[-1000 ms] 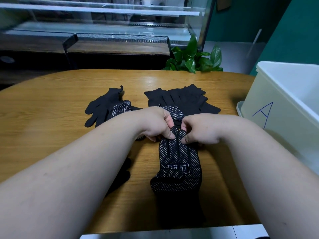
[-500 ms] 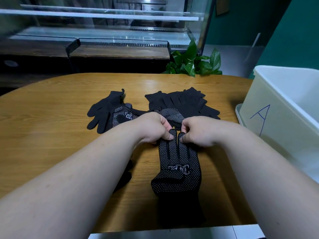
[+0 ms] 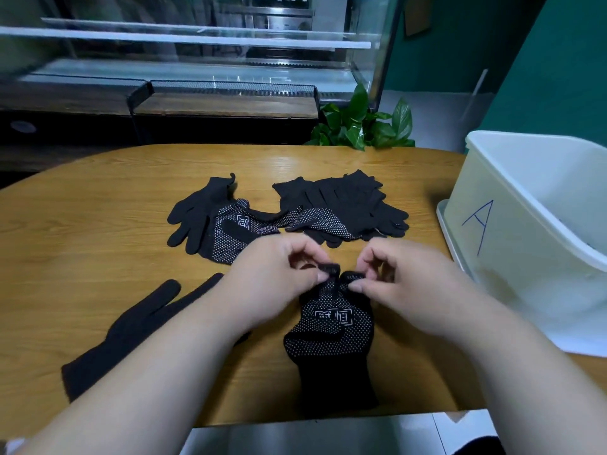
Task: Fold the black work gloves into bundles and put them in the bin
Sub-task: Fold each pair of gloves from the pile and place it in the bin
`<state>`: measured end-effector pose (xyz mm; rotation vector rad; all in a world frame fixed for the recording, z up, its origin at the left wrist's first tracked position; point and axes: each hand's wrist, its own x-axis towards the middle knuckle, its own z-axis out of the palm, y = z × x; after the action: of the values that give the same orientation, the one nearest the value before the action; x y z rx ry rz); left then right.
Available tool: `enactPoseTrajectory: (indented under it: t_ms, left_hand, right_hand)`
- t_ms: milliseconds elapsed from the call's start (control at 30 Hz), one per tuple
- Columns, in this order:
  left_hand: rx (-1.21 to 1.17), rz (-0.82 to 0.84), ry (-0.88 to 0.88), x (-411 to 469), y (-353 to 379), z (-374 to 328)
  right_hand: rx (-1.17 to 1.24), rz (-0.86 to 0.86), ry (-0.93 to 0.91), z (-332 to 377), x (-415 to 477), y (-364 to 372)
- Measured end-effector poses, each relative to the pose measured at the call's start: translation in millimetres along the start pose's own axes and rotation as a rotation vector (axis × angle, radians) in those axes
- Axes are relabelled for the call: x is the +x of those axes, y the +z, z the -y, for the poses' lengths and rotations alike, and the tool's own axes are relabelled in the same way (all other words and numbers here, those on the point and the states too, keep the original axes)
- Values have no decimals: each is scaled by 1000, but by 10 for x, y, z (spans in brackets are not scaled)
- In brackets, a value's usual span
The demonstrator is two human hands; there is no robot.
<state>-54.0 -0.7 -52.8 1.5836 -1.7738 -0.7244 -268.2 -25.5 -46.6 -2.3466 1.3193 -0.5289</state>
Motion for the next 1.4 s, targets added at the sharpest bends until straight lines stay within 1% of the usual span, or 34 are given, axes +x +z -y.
enactPoseTrajectory:
  t_ms: [100, 167, 267, 367, 667, 833, 900, 933, 1000, 1067, 1100, 1133, 1200, 1267, 1400]
  left_hand:
    - [78, -25, 147, -291, 50, 37]
    - [88, -49, 231, -452, 84, 72]
    - [141, -69, 301, -630, 149, 110]
    - [219, -47, 376, -722, 218, 167]
    - [246, 9, 402, -920, 237, 338]
    - [111, 79, 468, -969, 139, 336]
    - [-5, 76, 443, -976, 128, 348]
    - [-67, 59, 417, -972, 130, 356]
    - [-132, -21, 359, -945, 136, 365]
    - [-100, -131, 284, -890, 143, 390]
    - [-58, -167, 249, -854, 134, 403]
    - [-4, -182, 226, -816, 126, 416]
    - [113, -167, 212, -733, 100, 448]
    - [184, -111, 199, -664, 75, 469]
    - [201, -8, 199, -642, 77, 474]
  right_hand:
    - [-31, 20, -67, 39, -214, 52]
    - [-50, 43, -75, 52, -328, 91]
    - [-87, 54, -59, 79, -477, 151]
    - [-144, 81, -55, 132, -575, 216]
    - [-196, 160, -119, 186, -669, 263]
    - [-169, 240, -178, 156, -782, 286]
    - [-125, 219, -184, 150, -802, 244]
    - [-71, 178, -169, 141, -810, 230]
    - [76, 21, -115, 89, -811, 227]
    - [120, -165, -7, 7, -760, 234]
    - [96, -224, 61, -42, -721, 239]
    - [65, -242, 130, -87, -684, 243]
    - [4, -181, 217, -143, -626, 260]
    - [-18, -97, 241, -127, -594, 279]
    - [13, 41, 269, -40, -610, 273]
